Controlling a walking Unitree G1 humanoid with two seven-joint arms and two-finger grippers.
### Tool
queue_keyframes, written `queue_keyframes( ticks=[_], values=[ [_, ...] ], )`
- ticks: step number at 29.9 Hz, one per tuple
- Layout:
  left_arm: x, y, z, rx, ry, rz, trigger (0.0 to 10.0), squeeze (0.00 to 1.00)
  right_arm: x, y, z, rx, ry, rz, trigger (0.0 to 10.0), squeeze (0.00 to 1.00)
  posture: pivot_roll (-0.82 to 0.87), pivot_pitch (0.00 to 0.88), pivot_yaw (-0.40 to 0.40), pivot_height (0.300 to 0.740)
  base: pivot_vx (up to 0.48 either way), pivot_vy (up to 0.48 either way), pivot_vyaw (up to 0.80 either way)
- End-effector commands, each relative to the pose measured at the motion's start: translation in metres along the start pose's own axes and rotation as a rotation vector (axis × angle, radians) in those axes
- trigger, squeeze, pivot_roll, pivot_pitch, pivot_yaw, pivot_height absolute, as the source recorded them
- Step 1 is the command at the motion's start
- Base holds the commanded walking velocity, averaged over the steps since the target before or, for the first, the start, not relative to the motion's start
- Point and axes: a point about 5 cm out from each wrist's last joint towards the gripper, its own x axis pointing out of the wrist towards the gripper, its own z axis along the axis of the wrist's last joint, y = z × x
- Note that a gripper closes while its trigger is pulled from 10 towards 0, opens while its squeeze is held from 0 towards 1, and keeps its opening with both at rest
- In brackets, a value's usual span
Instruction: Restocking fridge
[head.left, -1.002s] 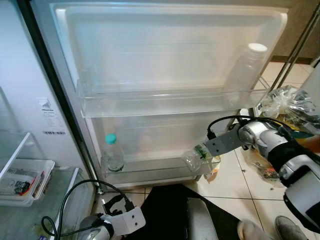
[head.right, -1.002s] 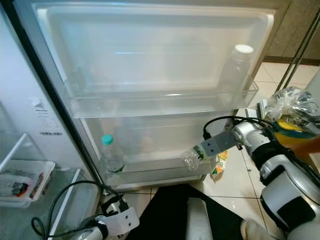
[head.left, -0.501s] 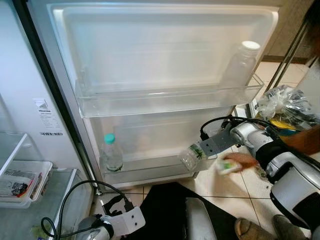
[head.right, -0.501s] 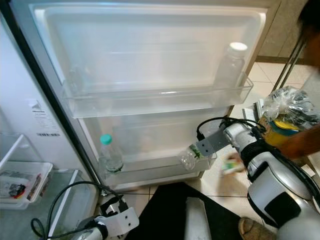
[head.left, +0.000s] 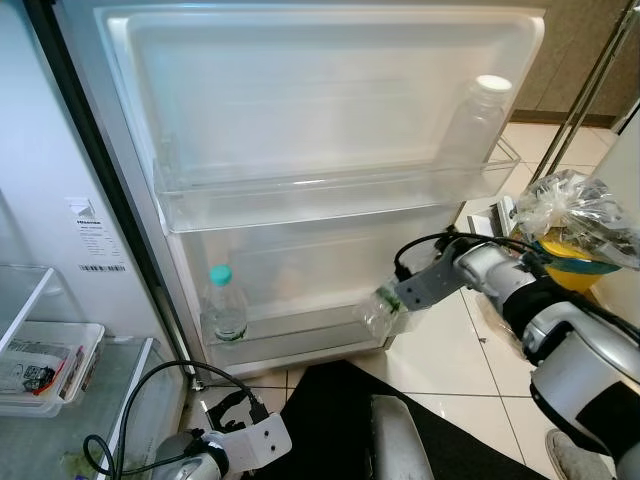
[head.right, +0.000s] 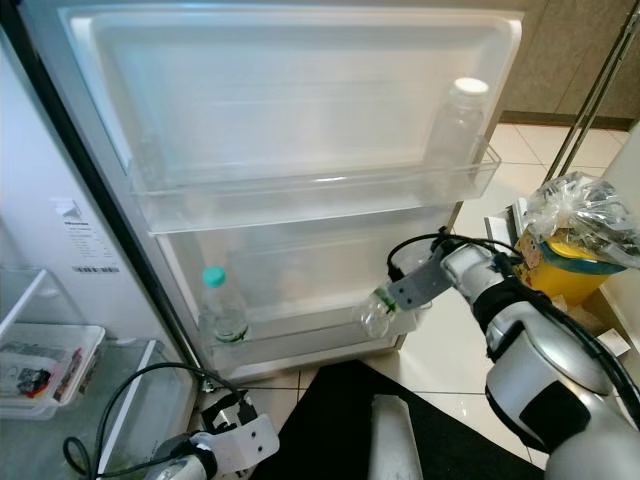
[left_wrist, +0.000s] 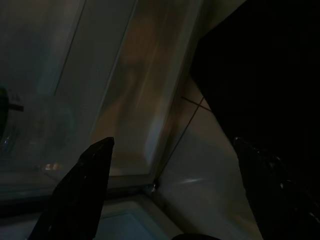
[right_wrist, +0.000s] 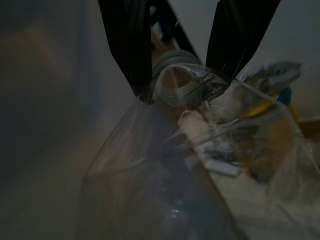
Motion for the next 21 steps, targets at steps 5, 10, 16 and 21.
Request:
queue_keyframes(
  ticks=[5,10,16,21],
  values=[
    [-0.001,-0.008,0.001,-0.009,0.009,-0.018,10.0,0.00,0.002,0.005,0.008,-0.058,-0.021,0.008,10.0,0.00,-0.08,0.130,-0.083,0.453,0.000,0.000,0.00],
    [0.000,-0.008,0.001,-0.010,0.006,-0.015,10.0,0.00,0.002,0.003,0.013,-0.119,-0.049,-0.011,10.0,0.00,-0.09,0.134,-0.084,0.453,0.000,0.000,0.00],
    [0.000,-0.009,0.002,-0.014,0.008,-0.017,10.0,0.00,0.001,-0.001,0.015,-0.172,-0.071,-0.035,10.0,0.00,-0.09,0.133,-0.085,0.453,0.000,0.000,0.00],
    [0.000,-0.009,0.002,-0.016,0.009,-0.014,10.0,0.00,0.000,-0.010,0.008,-0.072,-0.048,-0.068,10.0,0.00,-0.09,0.130,-0.087,0.453,0.000,0.000,0.00]
  ],
)
